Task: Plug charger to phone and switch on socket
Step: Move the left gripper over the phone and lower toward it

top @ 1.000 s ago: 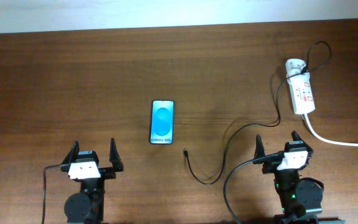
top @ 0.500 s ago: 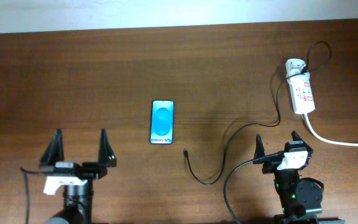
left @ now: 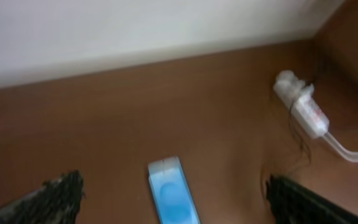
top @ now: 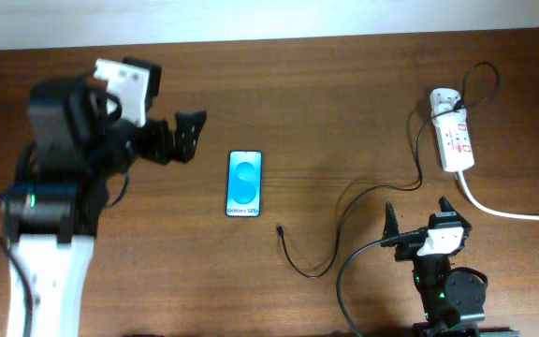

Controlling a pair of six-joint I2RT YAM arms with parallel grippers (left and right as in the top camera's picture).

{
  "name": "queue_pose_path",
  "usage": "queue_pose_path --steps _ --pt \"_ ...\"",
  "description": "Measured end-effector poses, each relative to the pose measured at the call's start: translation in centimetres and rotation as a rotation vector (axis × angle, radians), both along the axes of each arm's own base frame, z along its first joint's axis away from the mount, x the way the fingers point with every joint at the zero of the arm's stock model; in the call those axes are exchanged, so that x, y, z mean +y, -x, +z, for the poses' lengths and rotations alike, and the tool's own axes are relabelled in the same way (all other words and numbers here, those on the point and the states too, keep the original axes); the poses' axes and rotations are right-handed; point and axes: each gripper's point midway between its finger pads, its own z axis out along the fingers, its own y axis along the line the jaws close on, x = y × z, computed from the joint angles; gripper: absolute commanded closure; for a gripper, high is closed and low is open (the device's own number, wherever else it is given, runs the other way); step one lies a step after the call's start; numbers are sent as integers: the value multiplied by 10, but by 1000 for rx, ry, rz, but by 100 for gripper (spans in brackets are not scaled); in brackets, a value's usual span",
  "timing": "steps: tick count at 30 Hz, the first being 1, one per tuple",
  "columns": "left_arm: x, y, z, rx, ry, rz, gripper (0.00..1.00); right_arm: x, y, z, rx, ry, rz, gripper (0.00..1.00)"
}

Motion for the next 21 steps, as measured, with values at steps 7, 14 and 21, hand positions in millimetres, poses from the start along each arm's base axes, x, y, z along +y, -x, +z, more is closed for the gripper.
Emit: queue_pose_path --steps 7,14,21 --pt "-8 -27 -63 356 -178 52 1 0 0 0 0 0 0 2" --pt "-16 -31 -78 404 -168 26 1 0 0 0 0 0 0 2" --pt "-24 -20 -127 617 -207 2 1 0 0 0 0 0 0 2"
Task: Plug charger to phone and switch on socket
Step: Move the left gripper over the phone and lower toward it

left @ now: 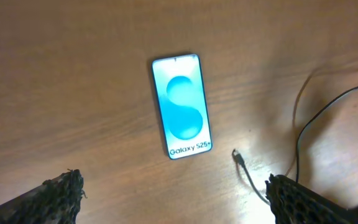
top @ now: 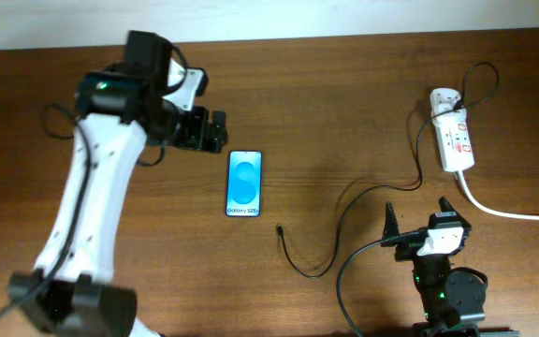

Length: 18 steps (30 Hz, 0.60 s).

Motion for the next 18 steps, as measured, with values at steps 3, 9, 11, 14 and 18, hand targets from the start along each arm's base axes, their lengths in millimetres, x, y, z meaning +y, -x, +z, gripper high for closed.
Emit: queue_pose_path --steps 3,9,11,14,18 --pt "-16 -6 -34 83 -26 -14 1 0 0 0 0 0 0 2" --pt "-5 -14 -48 105 -102 115 1 0 0 0 0 0 0 2" --pt "-3 -14 -49 105 -109 129 1 0 0 0 0 0 0 2" --pt "-3 -15 -49 103 -111 136 1 0 0 0 0 0 0 2" --pt "-3 -15 -49 103 -113 140 1 0 0 0 0 0 0 2"
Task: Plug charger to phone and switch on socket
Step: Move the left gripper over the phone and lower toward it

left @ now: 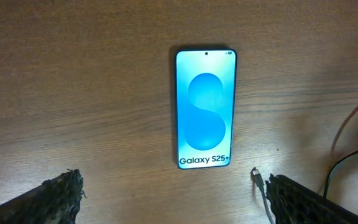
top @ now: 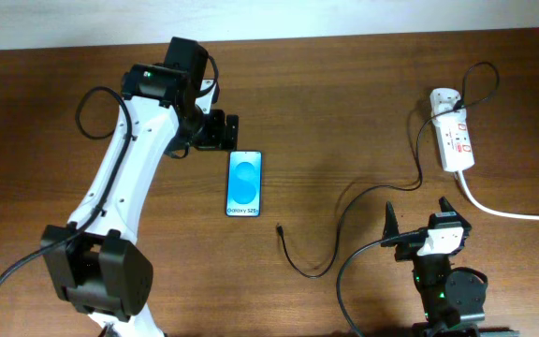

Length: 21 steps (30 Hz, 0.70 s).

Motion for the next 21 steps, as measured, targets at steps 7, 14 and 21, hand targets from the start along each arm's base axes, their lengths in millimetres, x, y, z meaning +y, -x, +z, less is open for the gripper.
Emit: queue_pose_path --steps 7,14,21 --pt "0 0 0 0 0 0 1 0 0 0 0 0 0 2" --pt "0 0 0 0 0 0 1 0 0 0 0 0 0 2" --pt "0 -1 -18 47 -12 0 1 0 0 0 0 0 0 2"
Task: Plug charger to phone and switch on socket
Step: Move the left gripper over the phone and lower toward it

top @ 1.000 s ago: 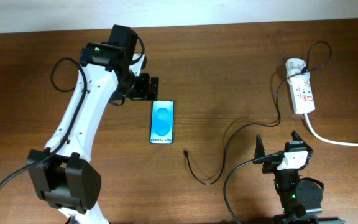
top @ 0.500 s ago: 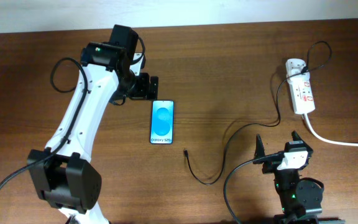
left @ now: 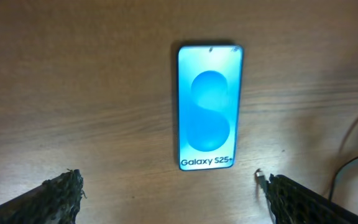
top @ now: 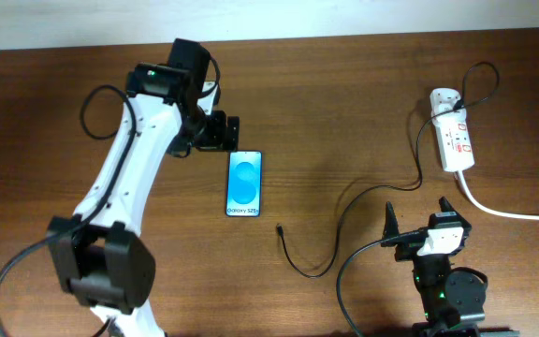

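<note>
A phone (top: pixel 244 183) with a lit blue screen lies flat on the wooden table (top: pixel 326 103); the left wrist view shows it from above (left: pixel 209 107). My left gripper (top: pixel 215 132) hovers open just beyond the phone's top end, its fingers (left: pixel 55 196) spread wide with nothing between them. The black charger cable's free plug (top: pixel 280 229) lies below and right of the phone, also seen by the left wrist camera (left: pixel 260 179). The cable runs to the white power strip (top: pixel 453 139) at the far right. My right gripper (top: pixel 419 213) rests open at the front right.
A thick white cord (top: pixel 503 211) leaves the power strip toward the right edge. The black cable loops (top: pixel 344 225) across the table between the phone and the right arm's base.
The left gripper has barely shifted above the phone's top end. In the wrist view the phone sits slightly higher in frame. The right arm has not moved.
The left gripper stood open at the table's left, away from the phone. It then was closer, above and left of the phone. After that it was over the phone's top end, where it stays now. Phone, cable and right arm have not moved.
</note>
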Controlling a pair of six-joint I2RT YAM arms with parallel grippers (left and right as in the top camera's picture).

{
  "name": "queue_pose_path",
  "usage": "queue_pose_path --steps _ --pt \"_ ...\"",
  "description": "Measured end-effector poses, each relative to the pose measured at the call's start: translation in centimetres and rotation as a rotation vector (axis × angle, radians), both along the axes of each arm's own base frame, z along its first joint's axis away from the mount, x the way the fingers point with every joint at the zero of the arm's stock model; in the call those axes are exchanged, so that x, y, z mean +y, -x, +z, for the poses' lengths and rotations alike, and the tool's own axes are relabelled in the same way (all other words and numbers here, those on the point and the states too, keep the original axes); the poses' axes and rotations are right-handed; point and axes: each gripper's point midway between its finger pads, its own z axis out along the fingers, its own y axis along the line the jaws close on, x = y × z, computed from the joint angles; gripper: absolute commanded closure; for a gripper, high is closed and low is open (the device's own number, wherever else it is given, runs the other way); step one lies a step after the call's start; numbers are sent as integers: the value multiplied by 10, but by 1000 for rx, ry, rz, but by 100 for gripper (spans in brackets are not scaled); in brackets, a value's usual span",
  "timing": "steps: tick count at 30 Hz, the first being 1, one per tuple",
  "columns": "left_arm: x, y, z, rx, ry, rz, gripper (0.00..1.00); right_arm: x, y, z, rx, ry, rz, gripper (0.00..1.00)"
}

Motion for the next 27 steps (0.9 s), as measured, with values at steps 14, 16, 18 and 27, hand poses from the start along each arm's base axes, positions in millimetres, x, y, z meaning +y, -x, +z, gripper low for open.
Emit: queue_pose_path --steps 14,16,18,27 --pt "-51 8 -95 198 -58 48 1 0 0 0 0 0 0 2" --pt "-62 11 -104 206 -68 40 1 0 0 0 0 0 0 2" --pt "-66 12 -110 213 -76 41 1 0 0 0 0 0 0 2" --pt "-54 12 -136 244 -152 44 1 0 0 0 0 1 0 2"
